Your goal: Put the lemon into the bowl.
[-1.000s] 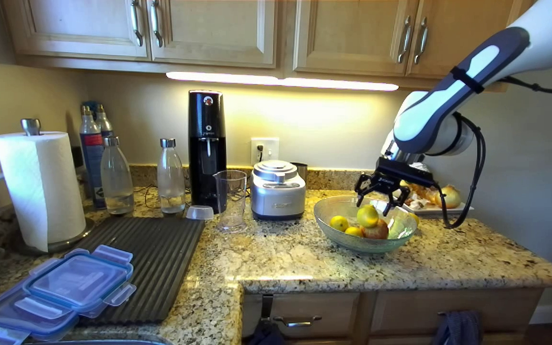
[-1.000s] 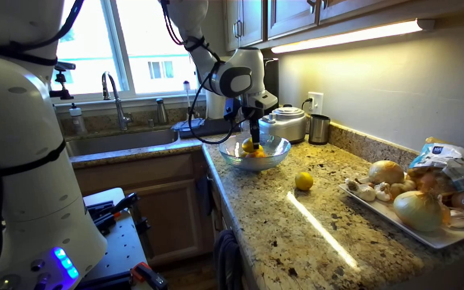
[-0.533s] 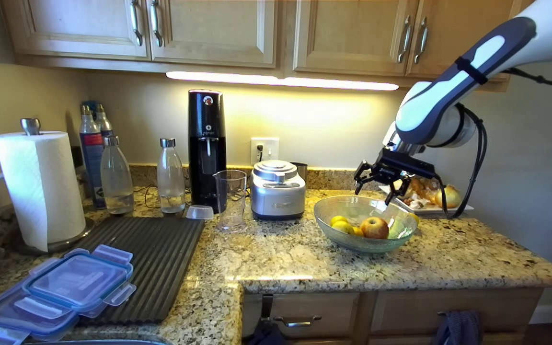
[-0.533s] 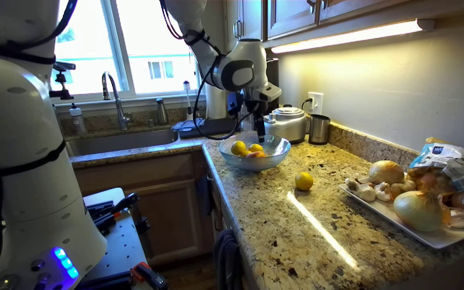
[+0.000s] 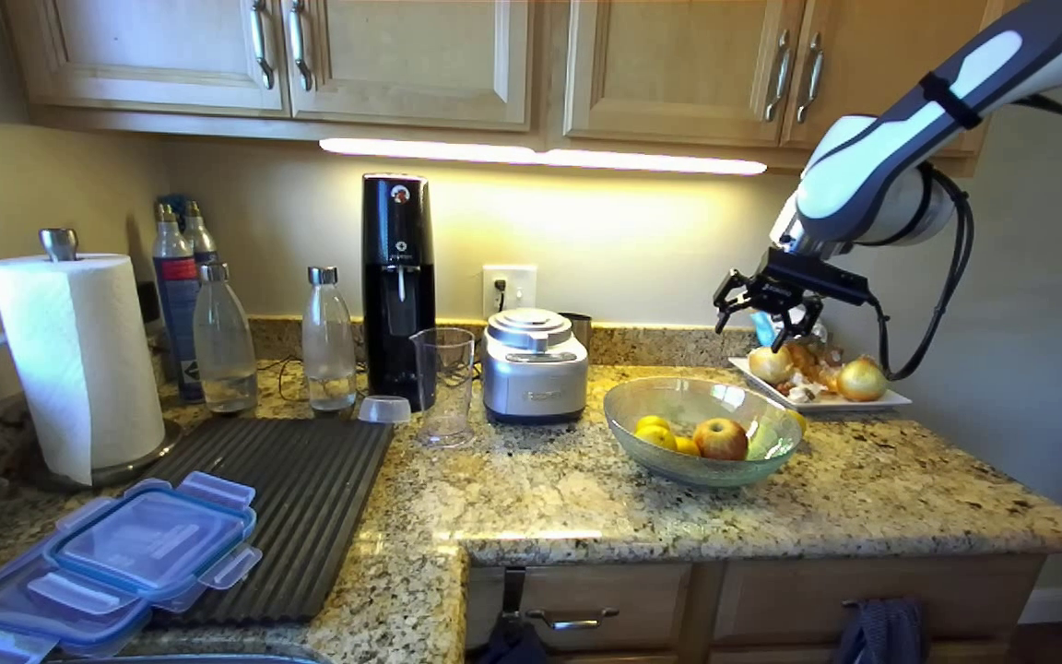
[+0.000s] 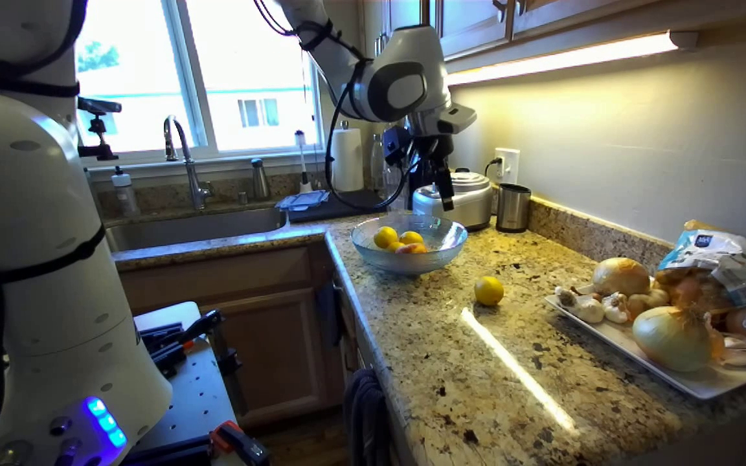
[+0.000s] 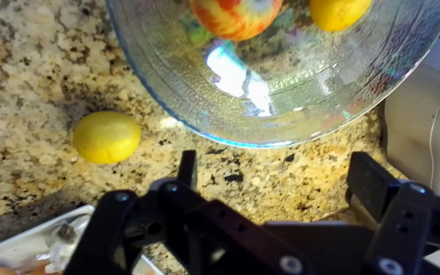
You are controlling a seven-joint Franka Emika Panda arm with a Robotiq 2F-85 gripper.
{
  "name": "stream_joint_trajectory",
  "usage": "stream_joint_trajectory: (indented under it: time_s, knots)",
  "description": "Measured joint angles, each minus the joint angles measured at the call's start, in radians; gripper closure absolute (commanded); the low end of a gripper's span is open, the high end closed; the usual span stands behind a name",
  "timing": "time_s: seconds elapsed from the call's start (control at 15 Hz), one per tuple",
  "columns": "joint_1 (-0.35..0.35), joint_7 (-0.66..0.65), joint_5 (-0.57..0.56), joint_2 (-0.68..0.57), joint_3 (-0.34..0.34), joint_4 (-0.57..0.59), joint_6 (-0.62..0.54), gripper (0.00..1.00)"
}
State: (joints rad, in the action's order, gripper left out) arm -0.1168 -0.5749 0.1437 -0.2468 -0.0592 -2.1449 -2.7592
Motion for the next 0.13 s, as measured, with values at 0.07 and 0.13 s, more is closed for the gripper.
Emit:
stream_joint_trajectory:
  time_s: [0.07, 0.13]
  knots:
    - [0.000, -0.014, -0.019, 0.007, -0.014, -0.001, 0.003, 0.00]
    - [0.000, -0.020, -0.026, 0.009, -0.022, -0.001, 0.004, 0.00]
